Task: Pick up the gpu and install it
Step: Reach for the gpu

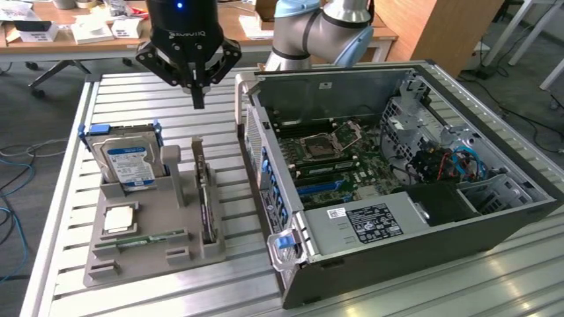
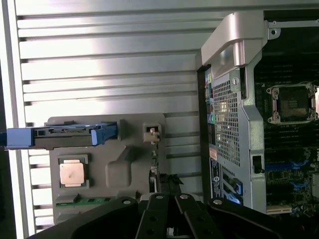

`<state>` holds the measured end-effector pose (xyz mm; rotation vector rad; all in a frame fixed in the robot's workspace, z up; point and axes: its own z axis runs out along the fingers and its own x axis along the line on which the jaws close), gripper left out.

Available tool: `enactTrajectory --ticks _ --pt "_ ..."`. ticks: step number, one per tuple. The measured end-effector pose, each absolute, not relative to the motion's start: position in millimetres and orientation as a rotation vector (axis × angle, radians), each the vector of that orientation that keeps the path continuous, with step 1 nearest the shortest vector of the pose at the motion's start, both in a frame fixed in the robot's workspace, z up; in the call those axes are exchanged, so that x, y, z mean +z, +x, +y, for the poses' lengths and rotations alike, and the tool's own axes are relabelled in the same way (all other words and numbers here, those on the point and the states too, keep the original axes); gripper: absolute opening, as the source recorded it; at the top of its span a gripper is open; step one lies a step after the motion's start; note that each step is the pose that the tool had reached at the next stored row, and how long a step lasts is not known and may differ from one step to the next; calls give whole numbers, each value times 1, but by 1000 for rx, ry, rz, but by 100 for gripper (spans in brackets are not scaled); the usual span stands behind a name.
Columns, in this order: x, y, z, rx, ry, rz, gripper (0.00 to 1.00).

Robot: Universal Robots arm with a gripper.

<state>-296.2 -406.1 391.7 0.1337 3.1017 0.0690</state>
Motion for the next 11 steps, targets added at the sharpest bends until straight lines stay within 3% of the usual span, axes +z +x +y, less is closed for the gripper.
enactTrajectory --ticks 11 --pt "392 -296 -429 69 133 3102 11"
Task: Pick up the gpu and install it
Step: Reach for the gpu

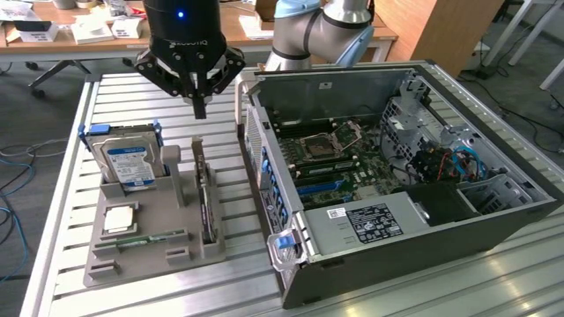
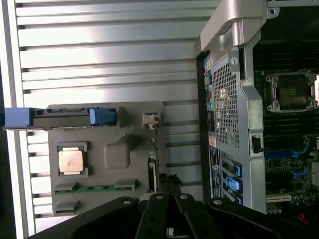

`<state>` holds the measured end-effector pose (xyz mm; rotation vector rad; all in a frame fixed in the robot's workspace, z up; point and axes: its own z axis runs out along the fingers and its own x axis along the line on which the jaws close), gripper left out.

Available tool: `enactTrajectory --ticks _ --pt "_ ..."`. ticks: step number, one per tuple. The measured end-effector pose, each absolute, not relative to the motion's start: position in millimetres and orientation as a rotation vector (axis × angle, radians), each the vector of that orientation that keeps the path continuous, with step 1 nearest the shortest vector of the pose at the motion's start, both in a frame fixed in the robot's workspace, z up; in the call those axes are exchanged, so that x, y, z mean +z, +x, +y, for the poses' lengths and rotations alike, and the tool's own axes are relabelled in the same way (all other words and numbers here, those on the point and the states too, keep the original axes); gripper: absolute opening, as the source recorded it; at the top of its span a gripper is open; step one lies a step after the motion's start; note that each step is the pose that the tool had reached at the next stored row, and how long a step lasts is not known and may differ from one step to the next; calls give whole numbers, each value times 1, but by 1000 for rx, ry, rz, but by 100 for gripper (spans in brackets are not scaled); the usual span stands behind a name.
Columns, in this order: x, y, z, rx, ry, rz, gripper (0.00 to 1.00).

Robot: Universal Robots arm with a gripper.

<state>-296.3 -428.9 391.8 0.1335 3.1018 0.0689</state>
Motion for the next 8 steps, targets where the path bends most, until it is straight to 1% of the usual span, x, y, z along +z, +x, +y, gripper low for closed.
enactTrajectory --ticks 8 --pt "392 -299 -444 69 134 3102 11"
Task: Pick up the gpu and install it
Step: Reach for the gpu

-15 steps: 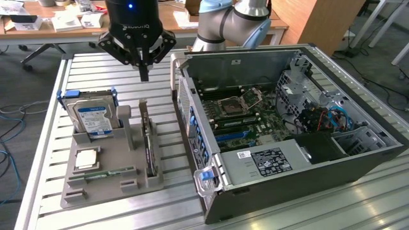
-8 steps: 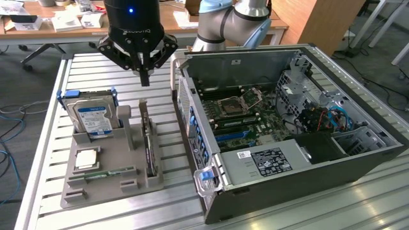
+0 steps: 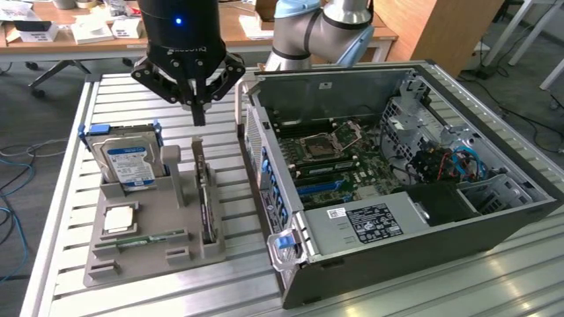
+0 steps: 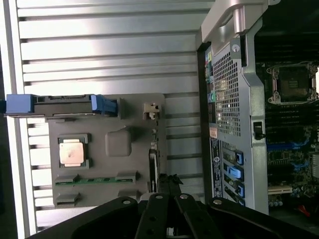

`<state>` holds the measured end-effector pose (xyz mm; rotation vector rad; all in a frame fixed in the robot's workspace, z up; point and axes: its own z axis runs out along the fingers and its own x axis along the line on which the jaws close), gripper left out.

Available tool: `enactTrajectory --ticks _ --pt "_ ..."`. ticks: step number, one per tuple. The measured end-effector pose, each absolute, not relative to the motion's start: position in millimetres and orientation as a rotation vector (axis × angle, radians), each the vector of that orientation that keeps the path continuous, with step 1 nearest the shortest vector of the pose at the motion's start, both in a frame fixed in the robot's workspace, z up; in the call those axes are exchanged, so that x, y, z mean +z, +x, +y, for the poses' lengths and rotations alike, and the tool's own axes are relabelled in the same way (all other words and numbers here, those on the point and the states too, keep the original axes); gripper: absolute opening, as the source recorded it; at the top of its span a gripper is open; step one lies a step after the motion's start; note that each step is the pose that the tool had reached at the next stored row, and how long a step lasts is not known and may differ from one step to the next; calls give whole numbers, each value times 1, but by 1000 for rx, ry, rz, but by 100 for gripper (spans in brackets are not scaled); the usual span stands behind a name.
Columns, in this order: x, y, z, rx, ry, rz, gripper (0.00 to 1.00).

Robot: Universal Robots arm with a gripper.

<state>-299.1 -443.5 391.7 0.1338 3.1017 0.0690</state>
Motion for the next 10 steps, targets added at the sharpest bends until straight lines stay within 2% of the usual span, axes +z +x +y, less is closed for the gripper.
enactTrajectory --ticks 10 --pt "392 -301 -455 69 134 3102 11"
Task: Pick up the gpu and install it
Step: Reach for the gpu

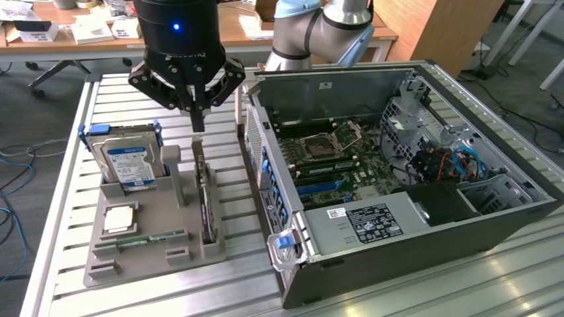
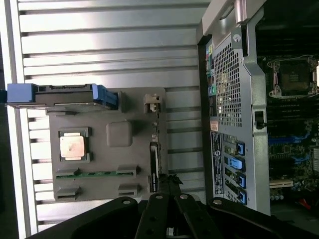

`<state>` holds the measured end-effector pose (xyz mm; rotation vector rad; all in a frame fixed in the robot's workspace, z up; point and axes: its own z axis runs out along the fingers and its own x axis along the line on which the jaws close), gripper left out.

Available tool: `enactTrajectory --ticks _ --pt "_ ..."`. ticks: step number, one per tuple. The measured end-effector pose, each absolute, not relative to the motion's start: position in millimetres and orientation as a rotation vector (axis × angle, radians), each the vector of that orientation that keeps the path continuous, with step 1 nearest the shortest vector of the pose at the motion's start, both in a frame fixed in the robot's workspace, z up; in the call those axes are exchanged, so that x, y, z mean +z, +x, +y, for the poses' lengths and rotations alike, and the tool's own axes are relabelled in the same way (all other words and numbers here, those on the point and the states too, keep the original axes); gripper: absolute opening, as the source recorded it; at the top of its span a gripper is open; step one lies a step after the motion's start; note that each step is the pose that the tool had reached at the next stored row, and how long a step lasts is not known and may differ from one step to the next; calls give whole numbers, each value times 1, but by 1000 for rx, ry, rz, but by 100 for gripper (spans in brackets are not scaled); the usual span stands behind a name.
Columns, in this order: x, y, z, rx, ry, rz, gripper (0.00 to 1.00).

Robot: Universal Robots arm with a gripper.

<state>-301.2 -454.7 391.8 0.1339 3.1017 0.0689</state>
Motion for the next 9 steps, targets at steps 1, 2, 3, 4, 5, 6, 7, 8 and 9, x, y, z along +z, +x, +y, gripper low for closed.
enactTrajectory --ticks 1,2,3,4,5,6,7,8,9 --pt "392 -301 -455 69 134 3102 11" --pt "392 -301 -455 69 134 3102 11" --pt "392 -302 -455 69 134 3102 11" --pt "392 -303 -456 69 134 3102 11" --pt "392 -304 -456 69 134 3102 11" --pt "392 -305 -456 69 134 3102 11" --pt "392 -306 -456 69 134 3102 11" --pt "392 -307 -457 69 134 3102 11" --pt "392 -308 -457 69 134 3102 11"
